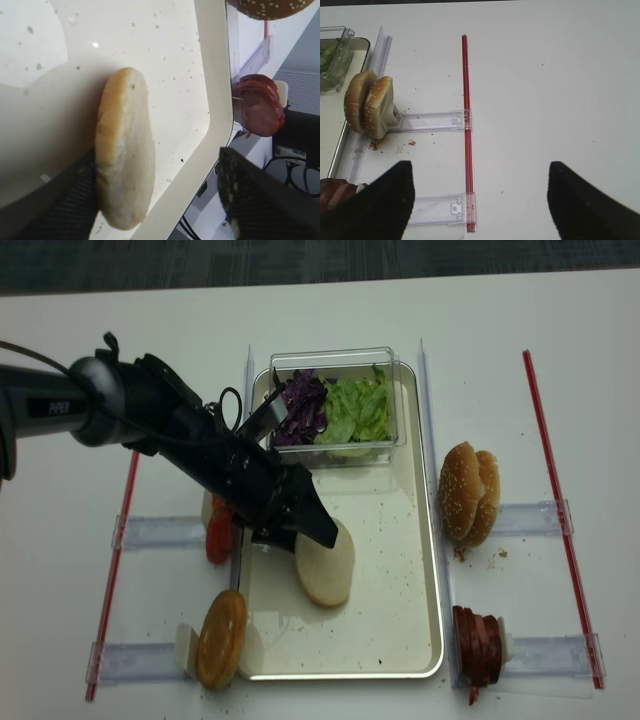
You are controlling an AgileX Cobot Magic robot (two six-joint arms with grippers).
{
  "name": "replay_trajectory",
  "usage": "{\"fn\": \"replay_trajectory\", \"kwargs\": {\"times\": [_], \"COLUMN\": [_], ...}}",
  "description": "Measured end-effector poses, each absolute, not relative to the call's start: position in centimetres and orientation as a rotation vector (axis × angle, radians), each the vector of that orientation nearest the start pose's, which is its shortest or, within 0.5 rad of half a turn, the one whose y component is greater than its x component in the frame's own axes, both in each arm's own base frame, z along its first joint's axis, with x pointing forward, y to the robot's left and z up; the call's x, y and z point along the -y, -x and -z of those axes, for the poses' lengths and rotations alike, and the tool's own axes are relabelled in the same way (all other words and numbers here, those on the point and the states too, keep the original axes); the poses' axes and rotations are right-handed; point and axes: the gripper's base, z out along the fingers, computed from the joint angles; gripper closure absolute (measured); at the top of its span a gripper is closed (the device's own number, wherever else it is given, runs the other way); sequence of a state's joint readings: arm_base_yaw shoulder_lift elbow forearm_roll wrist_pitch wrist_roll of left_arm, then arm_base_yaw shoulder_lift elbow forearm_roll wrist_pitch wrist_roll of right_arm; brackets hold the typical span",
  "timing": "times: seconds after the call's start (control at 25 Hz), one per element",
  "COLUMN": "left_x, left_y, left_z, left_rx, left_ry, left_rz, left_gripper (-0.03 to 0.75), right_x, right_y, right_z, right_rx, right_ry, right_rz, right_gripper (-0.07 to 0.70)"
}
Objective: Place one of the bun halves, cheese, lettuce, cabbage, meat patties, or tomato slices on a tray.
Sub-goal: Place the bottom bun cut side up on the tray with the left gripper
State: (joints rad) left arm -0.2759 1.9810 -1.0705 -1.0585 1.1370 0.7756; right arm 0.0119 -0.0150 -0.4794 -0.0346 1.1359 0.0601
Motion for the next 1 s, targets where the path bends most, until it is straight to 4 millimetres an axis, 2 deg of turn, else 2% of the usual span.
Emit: {"fn": "replay_trajectory", "kwargs": {"times": [0.36, 0.64, 1.0], "left_x": [15.9, 16.0, 16.2], "left_y": [-29.9, -29.7, -31.2], "left_z": [-14.2, -14.3, -15.7], "left_rx": [-2.879, -2.884, -2.866], "left_ry": [-0.555, -0.578, -0.601], "left_rz": [1.428, 1.453, 1.396], "left_gripper": [0.232, 0.225, 0.222], "right_x": [0.3, 0.3, 0.3], "right_y": [0.8, 0.8, 0.8], "right_z": [-26.6, -26.6, -26.6], "right_rx": [-2.124, -2.124, -2.124], "right_ry": [-0.054, -0.054, -0.054], "right_rz": [-0.001, -0.001, -0.001], "right_gripper": [0.061, 0.061, 0.061]}}
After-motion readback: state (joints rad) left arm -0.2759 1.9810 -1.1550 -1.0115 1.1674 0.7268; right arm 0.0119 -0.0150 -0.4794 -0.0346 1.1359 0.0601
